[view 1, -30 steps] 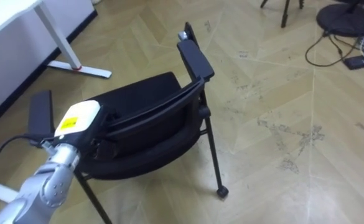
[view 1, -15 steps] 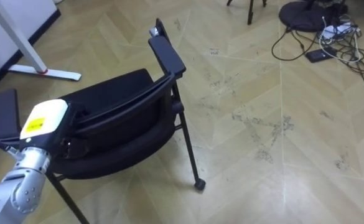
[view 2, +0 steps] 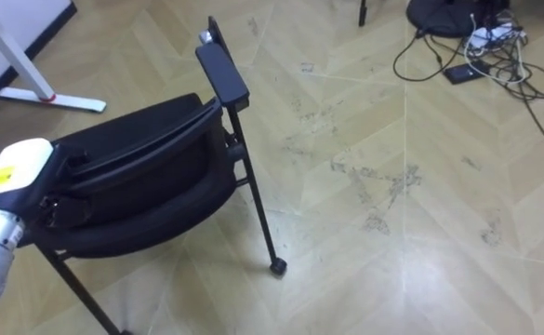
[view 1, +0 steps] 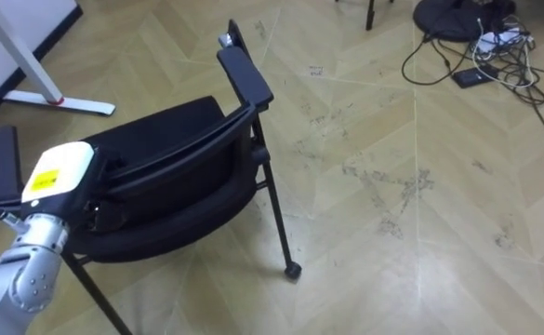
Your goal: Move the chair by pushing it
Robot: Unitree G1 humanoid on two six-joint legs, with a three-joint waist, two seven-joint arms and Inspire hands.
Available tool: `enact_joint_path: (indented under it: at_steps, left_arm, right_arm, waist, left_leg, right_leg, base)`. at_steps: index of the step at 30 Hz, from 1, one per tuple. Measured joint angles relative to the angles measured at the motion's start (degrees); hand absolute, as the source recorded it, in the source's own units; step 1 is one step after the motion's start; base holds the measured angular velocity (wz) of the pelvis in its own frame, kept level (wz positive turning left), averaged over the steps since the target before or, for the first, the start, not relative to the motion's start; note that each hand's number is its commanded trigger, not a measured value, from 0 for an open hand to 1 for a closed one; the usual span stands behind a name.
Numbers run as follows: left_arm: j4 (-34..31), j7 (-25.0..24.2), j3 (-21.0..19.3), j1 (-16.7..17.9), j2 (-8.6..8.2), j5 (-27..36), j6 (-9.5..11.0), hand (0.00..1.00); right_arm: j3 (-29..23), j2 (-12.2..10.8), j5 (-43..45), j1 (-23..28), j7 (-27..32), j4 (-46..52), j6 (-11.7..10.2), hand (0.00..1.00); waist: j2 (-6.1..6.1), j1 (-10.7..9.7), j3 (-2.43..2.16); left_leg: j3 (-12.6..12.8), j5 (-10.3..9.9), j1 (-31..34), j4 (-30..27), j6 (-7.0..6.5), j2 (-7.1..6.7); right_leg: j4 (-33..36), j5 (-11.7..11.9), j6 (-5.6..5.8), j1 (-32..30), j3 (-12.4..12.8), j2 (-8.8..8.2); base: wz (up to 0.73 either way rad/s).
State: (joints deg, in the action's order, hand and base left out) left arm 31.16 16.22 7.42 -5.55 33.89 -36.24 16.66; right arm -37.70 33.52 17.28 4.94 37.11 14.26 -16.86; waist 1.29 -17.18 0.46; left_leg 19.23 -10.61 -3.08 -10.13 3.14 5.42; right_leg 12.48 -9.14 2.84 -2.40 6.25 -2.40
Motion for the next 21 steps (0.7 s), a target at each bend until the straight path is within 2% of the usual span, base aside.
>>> enact_joint_path:
  at_steps: [1,3,7,10,12,13,17,18,21]
  left_arm:
    - [-0.2,-0.2,0.0,0.0,0.06,0.0,-0.1,1.00]
    - [-1.4,-1.1,0.1,-0.1,0.18,-0.1,-0.3,1.00]
    - [-2.4,-1.8,0.2,-0.1,0.29,-0.6,-0.5,1.00]
    - [-4.0,-2.9,0.1,-0.1,0.50,-1.0,-1.1,1.00]
    - [-4.2,-3.8,0.1,-0.4,0.56,-1.6,-1.0,1.00]
    - [-4.2,-4.0,0.1,-0.5,0.67,-1.6,-1.0,1.00]
    - [-4.1,-4.4,2.1,-1.3,1.22,-1.4,-1.2,1.00]
    - [-4.2,-4.3,2.3,-1.3,1.22,-1.4,-1.0,1.00]
    - [-4.7,-4.4,2.6,-1.3,1.23,-1.5,-1.1,1.00]
  right_arm:
    - [0.6,0.0,1.6,-0.5,-0.3,0.5,0.0,0.00]
    - [4.5,0.3,4.2,-1.1,-1.7,1.7,0.2,0.00]
    - [10.2,0.6,5.2,-1.6,-6.7,2.8,0.8,0.00]
    - [13.3,2.9,6.5,-3.3,-10.7,4.0,2.0,0.00]
    - [16.3,4.4,8.2,-4.2,-13.5,5.9,2.0,0.00]
    - [17.4,4.7,8.5,-4.6,-14.3,6.4,1.9,0.00]
    - [25.4,5.6,8.9,-5.0,-18.5,8.6,1.5,0.00]
    - [27.2,5.7,9.3,-5.0,-20.3,8.8,1.6,0.00]
    - [30.0,5.9,9.4,-5.1,-24.8,9.0,2.1,0.00]
  waist:
    - [-0.03,0.1,0.02]
    - [-0.42,1.8,0.23]
    - [-0.93,2.9,0.38]
    - [-1.27,3.8,0.32]
    - [-1.69,5.3,0.26]
    - [-1.79,5.3,0.31]
    - [-2.06,6.7,0.33]
    - [-2.05,6.7,0.33]
    - [-2.02,6.7,0.33]
  left_leg:
    - [0.0,0.0,0.0,0.0,0.00,0.00]
    - [1.1,0.0,-1.0,0.7,0.01,0.10]
    - [1.2,0.0,-1.7,1.0,0.01,0.10]
    - [1.2,0.0,-1.8,1.3,0.01,0.15]
    - [1.1,0.0,-2.3,1.4,0.01,0.38]
    - [1.0,0.0,-2.5,1.5,0.01,0.45]
    - [0.7,-0.2,-3.5,1.5,0.33,0.96]
    - [0.5,-0.2,-3.5,1.5,0.33,0.99]
    - [-0.1,-0.2,-3.5,1.5,0.33,1.00]
  right_leg:
    - [0.0,0.0,0.00,0.0,0.0,0.00]
    - [0.1,0.0,-0.05,0.0,0.8,0.28]
    - [0.1,0.0,-0.06,0.4,1.0,0.38]
    - [0.1,0.0,-0.07,0.3,1.0,0.50]
    - [0.1,0.2,-0.25,0.6,0.9,0.79]
    - [0.1,0.2,-0.29,0.8,0.8,0.85]
    - [0.0,0.3,-0.41,1.8,-0.8,1.20]
    - [0.0,0.3,-0.41,1.9,-2.2,1.08]
    - [-0.1,0.3,-0.41,2.2,-3.3,0.92]
  base:
    - [-0.05]
    - [-0.21]
    - [-0.07]
    - [-0.03]
    - [-0.11]
    - [0.00]
    - [0.00]
    - [0.04]
    - [0.10]
